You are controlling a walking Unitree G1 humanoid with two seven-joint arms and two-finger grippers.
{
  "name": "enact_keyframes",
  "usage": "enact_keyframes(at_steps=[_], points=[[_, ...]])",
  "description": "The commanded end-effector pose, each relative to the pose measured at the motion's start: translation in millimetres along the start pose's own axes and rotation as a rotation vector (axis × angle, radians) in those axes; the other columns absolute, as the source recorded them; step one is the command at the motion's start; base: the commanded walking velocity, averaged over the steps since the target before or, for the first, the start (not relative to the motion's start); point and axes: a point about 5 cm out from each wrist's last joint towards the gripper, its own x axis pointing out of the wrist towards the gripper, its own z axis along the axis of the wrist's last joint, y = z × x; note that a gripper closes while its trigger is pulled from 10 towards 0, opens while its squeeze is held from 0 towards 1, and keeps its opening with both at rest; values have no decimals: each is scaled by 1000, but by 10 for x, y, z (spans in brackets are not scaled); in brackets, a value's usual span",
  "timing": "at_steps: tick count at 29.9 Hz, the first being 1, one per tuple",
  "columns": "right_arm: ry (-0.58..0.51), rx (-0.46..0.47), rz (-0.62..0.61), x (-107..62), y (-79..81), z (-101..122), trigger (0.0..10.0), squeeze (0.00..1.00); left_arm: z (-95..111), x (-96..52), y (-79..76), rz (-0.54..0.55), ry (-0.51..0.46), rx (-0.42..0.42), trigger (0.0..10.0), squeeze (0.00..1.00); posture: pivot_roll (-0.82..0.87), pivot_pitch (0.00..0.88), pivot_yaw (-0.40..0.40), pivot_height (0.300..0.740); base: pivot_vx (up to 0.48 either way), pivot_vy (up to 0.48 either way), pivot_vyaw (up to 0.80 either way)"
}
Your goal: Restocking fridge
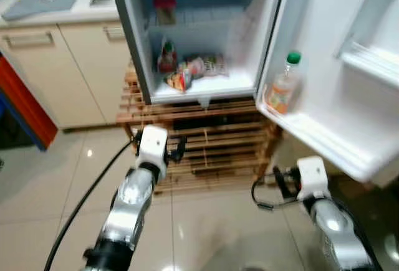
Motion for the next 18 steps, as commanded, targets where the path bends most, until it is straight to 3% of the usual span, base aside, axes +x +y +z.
enact_keyframes(at_steps=[1, 5, 9, 13, 17, 18], points=[[187, 31, 14, -90, -24, -394, 10000, 110, -39, -32, 77, 6, 2, 12, 10000, 0, -234, 0, 44, 740, 0, 0, 0], [377, -38, 2, -251, -99, -777, 10000, 110, -125, -43, 80, 5, 24, 18, 10000, 0, -241, 0, 48, 740, 0, -360, 0], [476, 0, -119, -346, -255, -937, 10000, 114, -141, -24, 59, 0, 23, 16, 10000, 0, -250, 0, 56, 740, 0, -480, 0], [482, 2, -187, -349, -328, -949, 10000, 114, -148, -12, 46, -5, 21, 15, 10000, 0, -255, 0, 59, 740, 0, -480, 0], [408, -64, -326, -267, -605, -723, 10000, 110, -163, 15, 27, 0, 27, 3, 10000, 0, -258, 0, 60, 740, 0, -480, 0], [408, -64, -326, -267, -605, -723, 10000, 110, -163, 15, 27, 0, 27, 3, 10000, 0, -258, 0, 60, 740, 0, -480, 0]])
